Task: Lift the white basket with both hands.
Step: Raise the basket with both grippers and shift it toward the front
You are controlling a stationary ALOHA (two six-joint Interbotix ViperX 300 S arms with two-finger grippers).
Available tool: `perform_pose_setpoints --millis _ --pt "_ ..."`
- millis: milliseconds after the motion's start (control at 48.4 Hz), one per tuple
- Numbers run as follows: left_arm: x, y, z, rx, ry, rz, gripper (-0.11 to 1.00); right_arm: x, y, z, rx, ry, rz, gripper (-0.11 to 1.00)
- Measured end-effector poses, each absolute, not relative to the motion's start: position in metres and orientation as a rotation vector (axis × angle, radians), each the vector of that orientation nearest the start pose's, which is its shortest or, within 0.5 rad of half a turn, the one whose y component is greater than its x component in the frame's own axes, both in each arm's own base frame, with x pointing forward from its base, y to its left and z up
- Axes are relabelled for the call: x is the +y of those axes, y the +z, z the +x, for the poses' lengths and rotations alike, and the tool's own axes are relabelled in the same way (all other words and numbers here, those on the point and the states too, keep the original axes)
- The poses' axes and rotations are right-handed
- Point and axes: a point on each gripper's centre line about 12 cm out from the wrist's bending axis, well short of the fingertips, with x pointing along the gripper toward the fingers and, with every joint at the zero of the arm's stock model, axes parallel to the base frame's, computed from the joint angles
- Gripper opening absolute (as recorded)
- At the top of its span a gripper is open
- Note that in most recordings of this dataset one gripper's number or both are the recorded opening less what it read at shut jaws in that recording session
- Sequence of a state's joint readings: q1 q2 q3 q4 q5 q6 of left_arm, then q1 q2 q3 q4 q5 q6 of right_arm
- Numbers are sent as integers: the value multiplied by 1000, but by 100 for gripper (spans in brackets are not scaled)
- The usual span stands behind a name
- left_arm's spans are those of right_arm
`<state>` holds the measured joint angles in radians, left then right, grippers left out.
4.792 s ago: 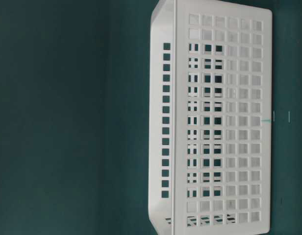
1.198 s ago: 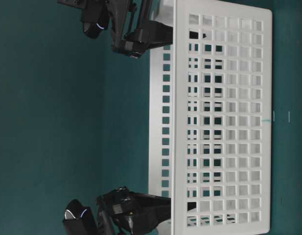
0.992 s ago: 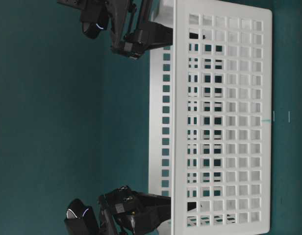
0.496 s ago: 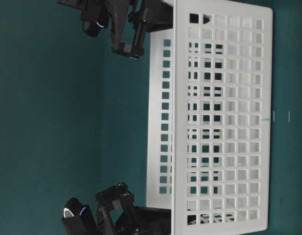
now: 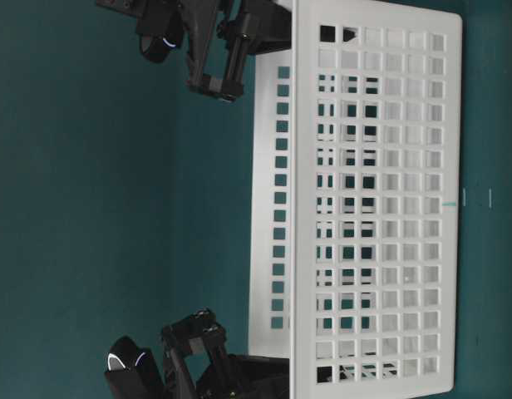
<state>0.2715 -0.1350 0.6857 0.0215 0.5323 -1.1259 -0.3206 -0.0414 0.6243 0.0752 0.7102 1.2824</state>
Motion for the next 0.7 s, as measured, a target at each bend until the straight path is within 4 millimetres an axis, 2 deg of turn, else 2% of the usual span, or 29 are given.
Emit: perform_pose_setpoints --millis 145,413,702 --pt "89 175 316 822 828 -1129 2 -99 154 317 927 -1062 1370 18" --pt "89 198 313 794 821 -1140 2 -97 174 316 910 -1043 1374 18" --pt "86 200 313 788 827 -1161 2 -91 175 316 928 -1036 1363 18"
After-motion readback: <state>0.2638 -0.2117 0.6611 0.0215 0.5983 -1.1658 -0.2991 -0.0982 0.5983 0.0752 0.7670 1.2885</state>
